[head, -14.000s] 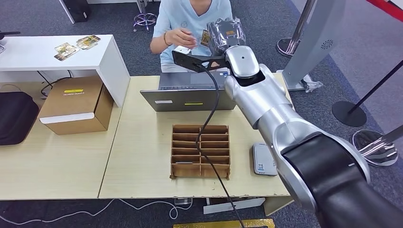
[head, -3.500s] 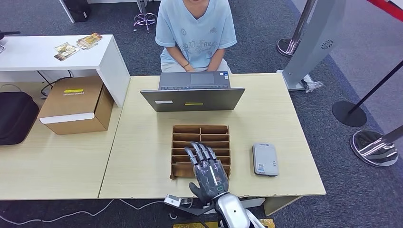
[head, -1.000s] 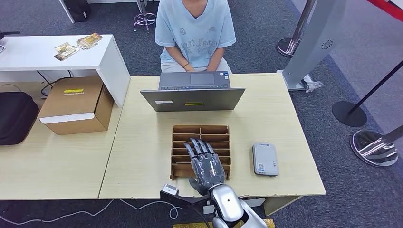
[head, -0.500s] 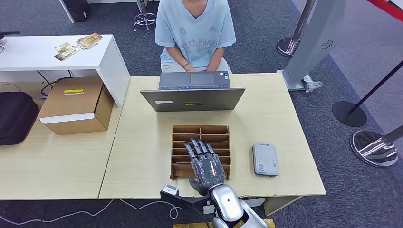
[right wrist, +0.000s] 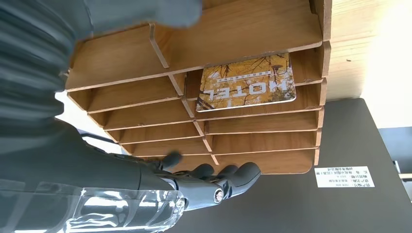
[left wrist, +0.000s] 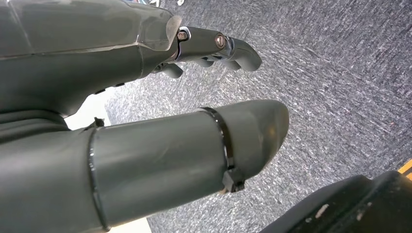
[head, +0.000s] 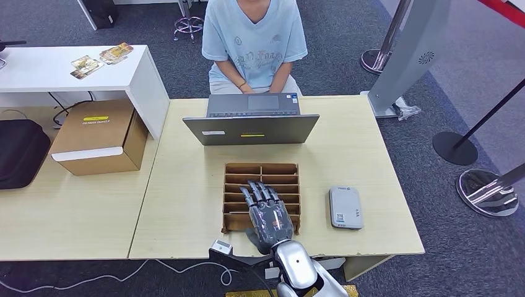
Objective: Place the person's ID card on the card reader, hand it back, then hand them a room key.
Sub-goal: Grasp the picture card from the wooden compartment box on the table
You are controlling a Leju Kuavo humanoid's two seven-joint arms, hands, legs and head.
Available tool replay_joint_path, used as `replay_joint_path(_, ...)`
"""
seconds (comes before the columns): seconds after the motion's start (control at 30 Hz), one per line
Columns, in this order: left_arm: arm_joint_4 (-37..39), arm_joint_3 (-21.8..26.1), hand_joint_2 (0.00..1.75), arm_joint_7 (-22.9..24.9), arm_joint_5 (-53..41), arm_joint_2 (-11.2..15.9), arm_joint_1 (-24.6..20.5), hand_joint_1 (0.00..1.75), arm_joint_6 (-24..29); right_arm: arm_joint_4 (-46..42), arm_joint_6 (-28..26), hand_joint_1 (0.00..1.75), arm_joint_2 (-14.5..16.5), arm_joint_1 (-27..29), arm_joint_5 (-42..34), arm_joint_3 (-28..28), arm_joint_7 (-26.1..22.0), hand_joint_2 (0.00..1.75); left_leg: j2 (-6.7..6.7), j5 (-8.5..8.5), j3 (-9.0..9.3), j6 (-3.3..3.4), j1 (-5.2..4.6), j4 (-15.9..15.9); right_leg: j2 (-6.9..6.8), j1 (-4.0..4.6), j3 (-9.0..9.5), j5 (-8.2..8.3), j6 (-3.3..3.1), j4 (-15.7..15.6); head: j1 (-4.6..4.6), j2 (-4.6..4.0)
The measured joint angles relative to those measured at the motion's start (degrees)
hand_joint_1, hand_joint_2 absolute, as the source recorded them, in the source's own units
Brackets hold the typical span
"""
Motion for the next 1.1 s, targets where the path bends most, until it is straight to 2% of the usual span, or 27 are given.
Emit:
replay_joint_path(0.2, 0.0, 0.0, 0.00, -0.1, -0.1, 0.0, 0.0, 0.00, -0.1, 0.0, 0.0, 0.67, 0.0, 0.0, -0.1, 0.0, 0.0, 1.75, 0.00, 0.00, 0.00, 0.00, 0.00, 0.0, 0.00, 0.00, 0.00, 0.00, 0.00, 0.0, 0.00, 0.00)
replay_joint_path(0.4, 0.0, -0.2, 0.00, -0.1, -0.3, 0.0, 0.0, 0.00, -0.1, 0.2, 0.0, 0.55, 0.0, 0.0, -0.4, 0.0, -0.1, 1.75, 0.00, 0.00, 0.00, 0.00, 0.00, 0.0, 0.00, 0.00, 0.00, 0.00, 0.00, 0.0, 0.00, 0.00)
replay_joint_path(0.43, 0.0, -0.2, 0.00, -0.1, -0.3, 0.0, 0.0, 0.00, -0.1, 0.2, 0.0, 0.59, 0.0, 0.0, -0.5, 0.0, -0.1, 1.75, 0.00, 0.00, 0.00, 0.00, 0.00, 0.0, 0.00, 0.00, 0.00, 0.00, 0.00, 0.0, 0.00, 0.00)
replay_joint_path(0.5, 0.0, -0.2, 0.00, -0.1, -0.3, 0.0, 0.0, 0.00, -0.1, 0.3, -0.1, 0.85, 0.0, 0.0, -0.6, 0.0, -0.1, 1.75, 0.00, 0.00, 0.00, 0.00, 0.00, 0.0, 0.00, 0.00, 0.00, 0.00, 0.00, 0.0, 0.00, 0.00)
replay_joint_path(0.57, 0.0, -0.3, 0.00, -0.1, -0.3, 0.0, 0.0, 0.00, -0.1, 0.4, -0.1, 0.99, 0.0, 0.0, -0.7, 0.0, -0.2, 1.75, 0.00, 0.00, 0.00, 0.00, 0.00, 0.0, 0.00, 0.00, 0.00, 0.00, 0.00, 0.0, 0.00, 0.00)
replay_joint_path(0.67, 0.0, -0.3, 0.00, -0.1, -0.3, 0.0, 0.0, 0.00, -0.1, 0.5, -0.2, 0.96, 0.0, 0.0, -0.7, 0.0, -0.2, 1.75, 0.00, 0.00, 0.00, 0.00, 0.00, 0.0, 0.00, 0.00, 0.00, 0.00, 0.00, 0.0, 0.00, 0.00)
replay_joint_path(0.8, 0.0, -0.3, 0.00, -0.1, -0.3, 0.0, 0.0, 0.00, -0.1, 0.6, -0.2, 1.04, 0.0, 0.0, -0.8, 0.0, -0.4, 1.75, 0.00, 0.00, 0.00, 0.00, 0.00, 0.0, 0.00, 0.00, 0.00, 0.00, 0.00, 0.0, 0.00, 0.00)
replay_joint_path(0.87, 0.0, -0.3, 0.00, -0.1, -0.3, 0.0, 0.0, 0.00, -0.1, 0.6, -0.3, 0.97, 0.0, 0.0, -0.8, -0.1, -0.4, 1.75, 0.00, 0.00, 0.00, 0.00, 0.00, 0.0, 0.00, 0.00, 0.00, 0.00, 0.00, 0.0, 0.00, 0.00)
replay_joint_path(1.0, 0.0, -0.3, 0.00, -0.2, -0.3, 0.0, 0.0, 0.00, -0.1, 0.6, -0.3, 0.52, 0.0, 0.0, -0.8, -0.1, -0.4, 1.75, 0.00, 0.00, 0.00, 0.00, 0.00, 0.0, 0.00, 0.00, 0.00, 0.00, 0.00, 0.0, 0.00, 0.00)
replay_joint_path(1.1, 0.0, -0.3, 0.00, -0.2, -0.3, 0.0, 0.0, 0.00, -0.1, 0.6, -0.3, 0.38, 0.0, 0.0, -0.8, -0.2, -0.5, 1.75, 0.00, 0.00, 0.00, 0.00, 0.00, 0.0, 0.00, 0.00, 0.00, 0.00, 0.00, 0.0, 0.00, 0.00)
